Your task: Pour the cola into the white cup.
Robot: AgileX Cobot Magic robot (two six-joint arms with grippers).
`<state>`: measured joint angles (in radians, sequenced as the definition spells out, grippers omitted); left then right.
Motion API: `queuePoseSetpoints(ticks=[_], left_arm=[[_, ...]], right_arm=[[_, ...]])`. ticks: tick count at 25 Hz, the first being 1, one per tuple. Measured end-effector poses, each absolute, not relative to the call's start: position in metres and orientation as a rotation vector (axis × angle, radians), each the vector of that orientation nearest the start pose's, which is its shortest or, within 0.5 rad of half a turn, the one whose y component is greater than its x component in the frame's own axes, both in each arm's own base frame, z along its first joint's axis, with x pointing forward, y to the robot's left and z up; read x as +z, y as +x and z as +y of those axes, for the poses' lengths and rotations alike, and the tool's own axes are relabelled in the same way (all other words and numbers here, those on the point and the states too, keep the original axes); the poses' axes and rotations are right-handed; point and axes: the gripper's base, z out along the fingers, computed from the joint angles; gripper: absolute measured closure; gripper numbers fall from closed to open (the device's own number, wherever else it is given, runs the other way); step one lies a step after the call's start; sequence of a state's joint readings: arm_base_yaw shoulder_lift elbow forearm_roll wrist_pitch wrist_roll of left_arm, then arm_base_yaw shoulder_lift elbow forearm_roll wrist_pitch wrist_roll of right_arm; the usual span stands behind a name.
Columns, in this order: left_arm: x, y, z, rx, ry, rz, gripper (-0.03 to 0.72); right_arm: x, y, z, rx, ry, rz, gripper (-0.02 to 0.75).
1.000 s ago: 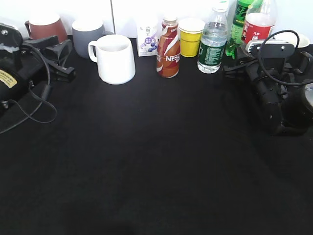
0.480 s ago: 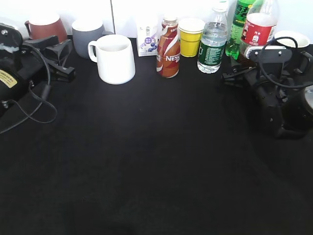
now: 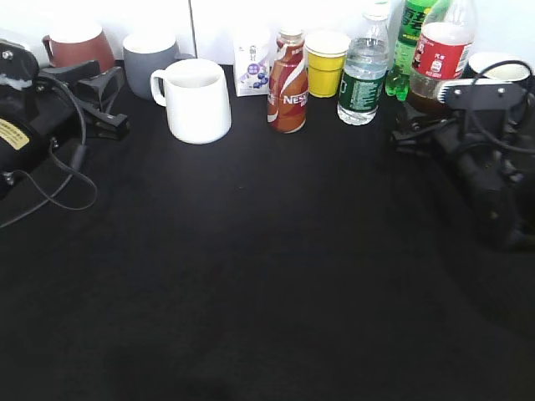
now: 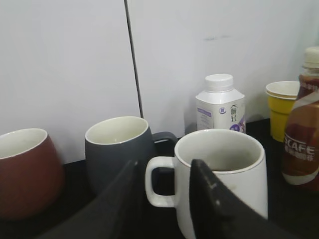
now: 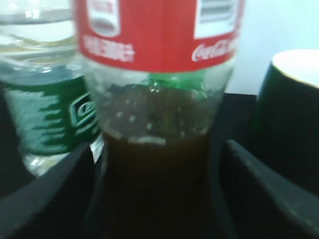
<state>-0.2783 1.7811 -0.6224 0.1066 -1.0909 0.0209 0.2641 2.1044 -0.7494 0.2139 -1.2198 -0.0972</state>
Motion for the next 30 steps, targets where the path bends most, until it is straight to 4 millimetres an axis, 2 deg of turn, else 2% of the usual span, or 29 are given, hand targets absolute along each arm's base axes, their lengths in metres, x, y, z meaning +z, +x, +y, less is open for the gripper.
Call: queuePoseSetpoints(ticks=[2, 5, 8, 9, 12, 15, 17, 18, 19, 22, 23, 24, 26, 28, 30], left_arm=[[0.182, 0.311, -0.099, -0.237, 0.348, 1.537, 0.437], [0.185, 0.305, -0.105, -0.234, 0.373, 1.655, 0.437], [0.211, 0.293, -0.097, -0.206, 0.29, 2.026, 0.437], [0.221, 0.287, -0.096, -0.208, 0.296, 2.159, 0.437], [0.24, 0.255, -0.09, -0.179, 0.389, 2.633, 0.436], [0.255, 0.22, -0.08, -0.153, 0.446, 2.871, 0.426], [0.275, 0.198, -0.073, -0.158, 0.454, 2.872, 0.31], [0.287, 0.186, -0.069, -0.164, 0.453, 2.84, 0.231], [0.298, 0.172, -0.064, -0.167, 0.455, 2.817, 0.183], [0.323, 0.124, -0.048, -0.195, 0.441, 2.659, 0.153], [0.33, 0.102, -0.041, -0.21, 0.428, 2.556, 0.157], [0.328, 0.088, -0.036, -0.227, 0.398, 2.494, 0.16], [0.316, 0.06, -0.026, -0.265, 0.33, 2.371, 0.161], [0.298, 0.04, -0.019, -0.283, 0.303, 2.288, 0.161], [0.285, 0.033, -0.016, -0.268, 0.302, 2.269, 0.163]], right_arm=[[0.126, 0.335, 0.074, 0.031, -0.086, 1.616, 0.145], [0.179, 0.32, 0.073, 0.085, -0.078, 1.691, 0.145], [0.215, 0.298, 0.076, 0.171, -0.121, 1.993, 0.145], [0.222, 0.291, 0.078, 0.201, -0.15, 2.129, 0.145], [0.221, 0.27, 0.083, 0.255, -0.265, 2.57, 0.145], [0.227, 0.255, 0.084, 0.268, -0.333, 2.805, 0.146], [0.239, 0.237, 0.078, 0.244, -0.303, 2.881, 0.146], [0.252, 0.226, 0.074, 0.239, -0.284, 2.886, 0.146], [0.27, 0.211, 0.07, 0.246, -0.267, 2.851, 0.146], [0.328, 0.154, 0.05, 0.243, -0.209, 2.598, 0.146], [0.342, 0.129, 0.041, 0.231, -0.197, 2.498, 0.146], [0.351, 0.105, 0.032, 0.221, -0.187, 2.399, 0.146], [0.345, 0.061, 0.017, 0.203, -0.179, 2.266, 0.146], [0.32, 0.027, 0.007, 0.218, -0.171, 2.181, 0.146], [0.293, 0.009, 0.003, 0.227, -0.167, 2.129, 0.146]])
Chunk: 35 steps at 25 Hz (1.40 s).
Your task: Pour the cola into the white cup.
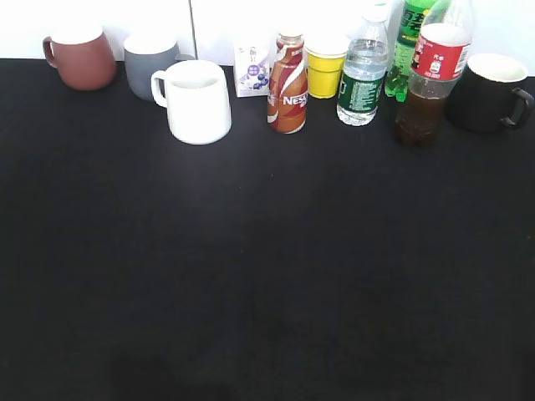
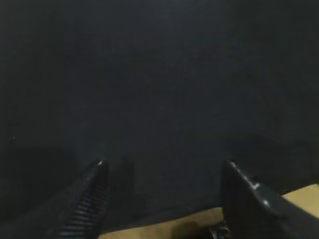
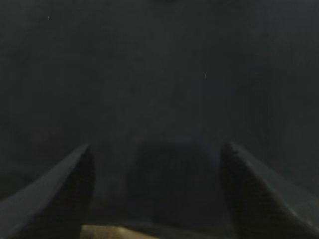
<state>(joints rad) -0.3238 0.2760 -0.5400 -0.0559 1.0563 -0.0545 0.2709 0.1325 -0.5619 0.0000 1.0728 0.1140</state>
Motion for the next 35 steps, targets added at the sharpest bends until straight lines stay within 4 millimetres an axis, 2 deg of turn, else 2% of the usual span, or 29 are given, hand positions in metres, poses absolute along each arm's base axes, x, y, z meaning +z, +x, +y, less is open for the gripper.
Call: queuePoseSetpoints(ticks=[1, 2, 11, 16, 19, 22, 25, 35], left_arm=[[0.282, 0.033, -0.014, -0.239, 0.305, 2.275, 0.165], [0.281, 0.034, -0.012, -0.205, 0.307, 2.275, 0.166], [0.28, 0.034, -0.011, -0.196, 0.309, 2.28, 0.171], [0.28, 0.034, -0.011, -0.196, 0.308, 2.275, 0.221], [0.281, 0.028, -0.007, -0.16, 0.212, 2.242, 0.223], [0.284, 0.012, -0.001, -0.082, 0.034, 2.142, 0.245], [0.284, -0.005, 0.0, -0.039, -0.048, 2.037, 0.26], [0.283, -0.008, 0.0, -0.035, -0.055, 2.015, 0.283]], right_arm=[[0.282, 0.007, 0.002, 0.228, -0.167, 2.124, 0.146], [0.279, 0.007, 0.001, 0.219, -0.167, 2.121, 0.146], [0.28, 0.007, 0.001, 0.219, -0.167, 2.106, 0.146], [0.28, 0.008, 0.001, 0.218, -0.167, 2.105, 0.146], [0.28, 0.008, 0.001, 0.181, -0.102, 2.106, 0.146], [0.28, 0.008, 0.0, 0.077, 0.084, 2.102, 0.146], [0.28, -0.003, -0.001, 0.051, 0.132, 2.032, 0.146], [0.28, -0.006, 0.0, 0.061, 0.131, 2.011, 0.146]])
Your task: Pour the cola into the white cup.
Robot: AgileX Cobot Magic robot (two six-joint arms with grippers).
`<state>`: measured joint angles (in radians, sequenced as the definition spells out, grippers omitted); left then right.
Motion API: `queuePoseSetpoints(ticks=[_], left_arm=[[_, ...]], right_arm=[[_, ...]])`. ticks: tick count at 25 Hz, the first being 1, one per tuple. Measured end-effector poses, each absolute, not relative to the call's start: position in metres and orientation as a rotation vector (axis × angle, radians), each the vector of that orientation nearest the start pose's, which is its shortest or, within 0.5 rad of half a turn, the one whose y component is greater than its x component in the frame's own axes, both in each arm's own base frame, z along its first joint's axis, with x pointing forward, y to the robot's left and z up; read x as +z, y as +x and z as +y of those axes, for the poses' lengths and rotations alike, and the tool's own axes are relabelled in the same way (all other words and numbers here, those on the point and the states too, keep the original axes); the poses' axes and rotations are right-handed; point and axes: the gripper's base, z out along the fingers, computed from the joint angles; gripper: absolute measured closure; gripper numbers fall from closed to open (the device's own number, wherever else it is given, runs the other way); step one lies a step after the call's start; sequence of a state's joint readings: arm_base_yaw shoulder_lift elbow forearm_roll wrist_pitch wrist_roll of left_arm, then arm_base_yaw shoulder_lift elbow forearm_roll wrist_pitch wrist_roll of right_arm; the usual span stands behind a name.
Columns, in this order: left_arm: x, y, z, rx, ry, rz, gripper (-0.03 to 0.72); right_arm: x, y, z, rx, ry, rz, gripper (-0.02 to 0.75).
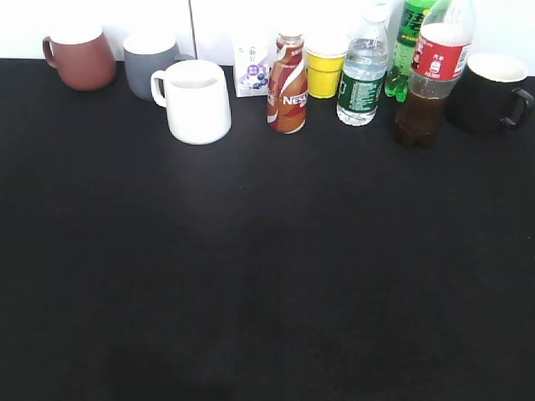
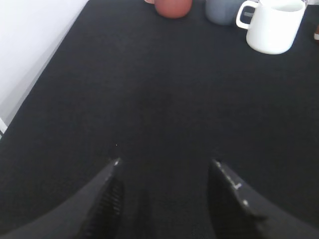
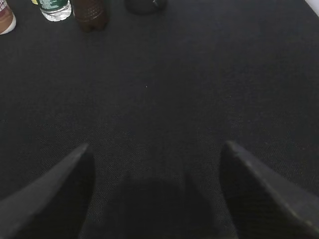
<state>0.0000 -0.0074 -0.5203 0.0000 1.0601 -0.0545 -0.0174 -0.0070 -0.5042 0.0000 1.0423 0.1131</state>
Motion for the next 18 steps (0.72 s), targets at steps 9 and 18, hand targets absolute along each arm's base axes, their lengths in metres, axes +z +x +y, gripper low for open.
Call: queuePoseSetpoints(ticks=[9, 18], left_arm=[[0.2829, -0.0084, 0.0, -0.035, -0.055, 2.015, 0.421], [0.2829, -0.0084, 0.0, -0.035, -0.055, 2.015, 0.448]], right_arm=[[0.2799, -0.006, 0.0001, 0.061, 0.131, 2.009, 0.146], [0.2799, -0.006, 0.0001, 0.061, 0.131, 2.009, 0.147]])
